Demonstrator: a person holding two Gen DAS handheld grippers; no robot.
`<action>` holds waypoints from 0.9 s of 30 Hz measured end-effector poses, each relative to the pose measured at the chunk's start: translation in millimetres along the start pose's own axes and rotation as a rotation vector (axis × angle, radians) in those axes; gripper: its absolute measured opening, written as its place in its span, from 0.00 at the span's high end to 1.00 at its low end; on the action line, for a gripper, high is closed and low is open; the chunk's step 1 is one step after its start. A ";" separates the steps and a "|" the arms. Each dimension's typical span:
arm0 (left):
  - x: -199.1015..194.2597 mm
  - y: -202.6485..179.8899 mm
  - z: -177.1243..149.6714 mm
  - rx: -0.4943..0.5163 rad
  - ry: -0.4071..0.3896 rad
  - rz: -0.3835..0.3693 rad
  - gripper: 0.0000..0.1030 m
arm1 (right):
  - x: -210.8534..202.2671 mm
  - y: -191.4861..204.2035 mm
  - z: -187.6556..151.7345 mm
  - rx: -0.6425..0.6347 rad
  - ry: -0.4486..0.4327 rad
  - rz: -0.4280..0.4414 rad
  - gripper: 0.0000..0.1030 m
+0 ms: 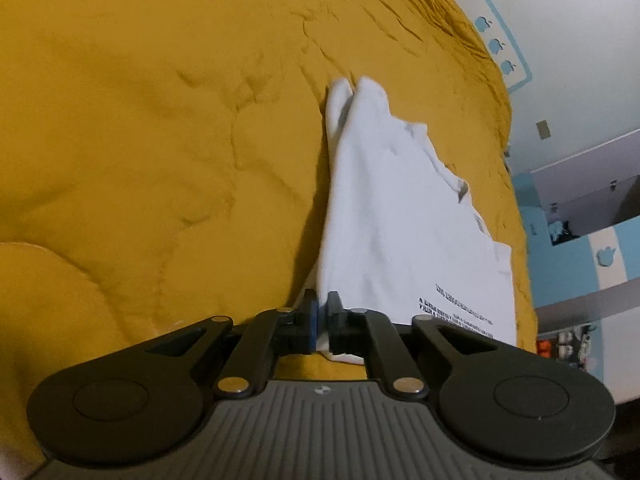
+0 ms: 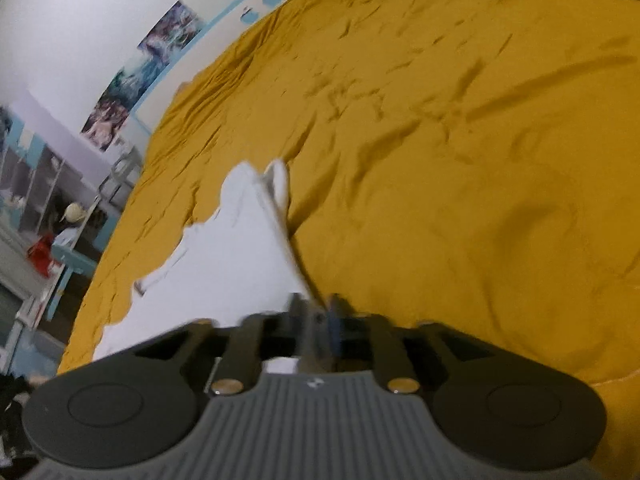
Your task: Fold small clothes
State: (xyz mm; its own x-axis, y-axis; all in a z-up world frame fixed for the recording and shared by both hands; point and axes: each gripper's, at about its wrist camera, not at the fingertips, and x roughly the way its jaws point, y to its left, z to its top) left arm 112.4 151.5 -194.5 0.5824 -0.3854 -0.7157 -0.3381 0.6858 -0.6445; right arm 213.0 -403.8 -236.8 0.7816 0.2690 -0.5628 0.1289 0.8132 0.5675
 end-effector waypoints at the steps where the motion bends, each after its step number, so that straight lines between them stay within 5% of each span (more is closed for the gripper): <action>1: -6.5 -4.9 0.8 0.027 -0.016 0.043 0.89 | -2.3 2.7 2.0 -0.010 -0.019 -0.010 0.62; 4: -15.9 -30.1 17.4 0.131 -0.092 0.129 0.85 | -3.9 20.1 19.7 -0.038 -0.077 0.030 0.61; 10: 32.4 -79.4 64.7 0.199 -0.162 -0.005 0.83 | 63.5 70.3 54.3 -0.066 -0.043 0.141 0.58; 14: 73.7 -96.8 86.5 0.191 -0.215 0.022 0.83 | 123.1 89.1 66.5 -0.033 0.047 0.155 0.57; 18: 112.5 -94.7 103.6 0.169 -0.172 0.014 0.83 | 164.9 90.2 73.1 0.002 0.094 0.137 0.57; 23: 136.7 -74.7 104.2 0.153 -0.160 0.105 0.90 | 190.8 73.3 84.7 0.066 0.066 0.072 0.65; 27: 135.2 -49.0 99.0 0.032 -0.189 0.037 0.93 | 196.9 53.8 86.7 0.180 0.058 0.104 0.67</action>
State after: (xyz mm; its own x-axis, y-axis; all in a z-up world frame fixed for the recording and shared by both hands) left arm 280.9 126.9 -233.0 0.6994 -0.2387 -0.6737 -0.3399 0.7181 -0.6073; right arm 426.7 -351.8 -265.0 0.7607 0.3802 -0.5260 0.1603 0.6753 0.7199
